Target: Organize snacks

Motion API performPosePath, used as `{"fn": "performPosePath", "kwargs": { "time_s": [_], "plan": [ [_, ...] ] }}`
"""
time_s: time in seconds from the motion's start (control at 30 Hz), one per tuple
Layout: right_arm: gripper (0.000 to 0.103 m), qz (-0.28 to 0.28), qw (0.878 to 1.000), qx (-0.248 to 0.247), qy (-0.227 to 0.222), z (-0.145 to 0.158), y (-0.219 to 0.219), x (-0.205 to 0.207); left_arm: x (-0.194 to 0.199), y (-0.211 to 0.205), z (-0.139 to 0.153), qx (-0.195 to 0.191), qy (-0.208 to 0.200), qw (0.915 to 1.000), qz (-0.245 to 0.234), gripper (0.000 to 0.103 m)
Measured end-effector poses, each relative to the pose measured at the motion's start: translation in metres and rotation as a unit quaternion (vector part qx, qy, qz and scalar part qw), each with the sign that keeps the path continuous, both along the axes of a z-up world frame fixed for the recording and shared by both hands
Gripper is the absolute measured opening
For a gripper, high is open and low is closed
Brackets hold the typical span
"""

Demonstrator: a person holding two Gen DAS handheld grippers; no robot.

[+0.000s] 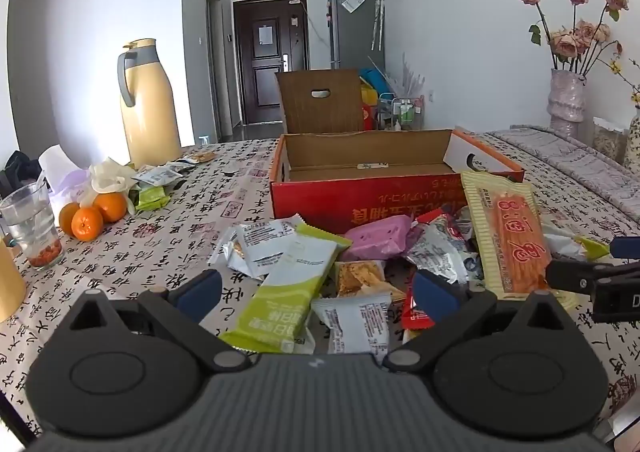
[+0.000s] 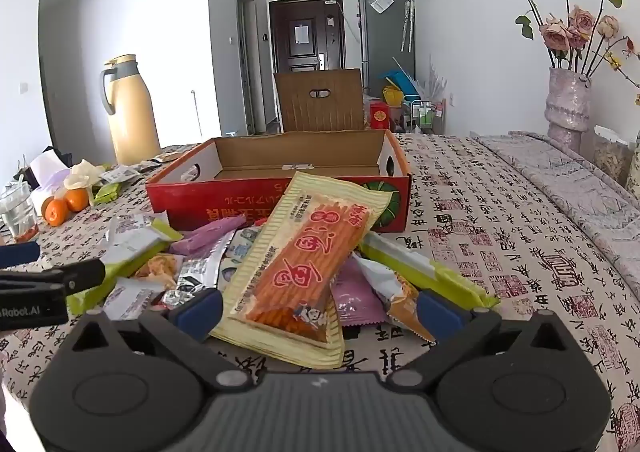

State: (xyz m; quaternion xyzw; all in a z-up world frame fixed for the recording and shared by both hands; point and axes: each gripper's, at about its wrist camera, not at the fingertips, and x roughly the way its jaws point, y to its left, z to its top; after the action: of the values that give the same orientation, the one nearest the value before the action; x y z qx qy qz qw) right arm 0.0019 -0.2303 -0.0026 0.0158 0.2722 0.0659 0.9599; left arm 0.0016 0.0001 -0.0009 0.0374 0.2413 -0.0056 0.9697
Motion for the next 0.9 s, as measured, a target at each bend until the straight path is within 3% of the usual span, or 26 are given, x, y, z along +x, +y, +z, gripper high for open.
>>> {"fn": "performPosePath", "kwargs": {
  "time_s": [0.9],
  "plan": [
    [0.103, -0.003, 1.000, 0.019, 0.004, -0.003, -0.002, -0.001, -0.005, 0.000, 0.000, -0.013, -0.006, 0.9999, 0.001, 0.103]
  ]
}}
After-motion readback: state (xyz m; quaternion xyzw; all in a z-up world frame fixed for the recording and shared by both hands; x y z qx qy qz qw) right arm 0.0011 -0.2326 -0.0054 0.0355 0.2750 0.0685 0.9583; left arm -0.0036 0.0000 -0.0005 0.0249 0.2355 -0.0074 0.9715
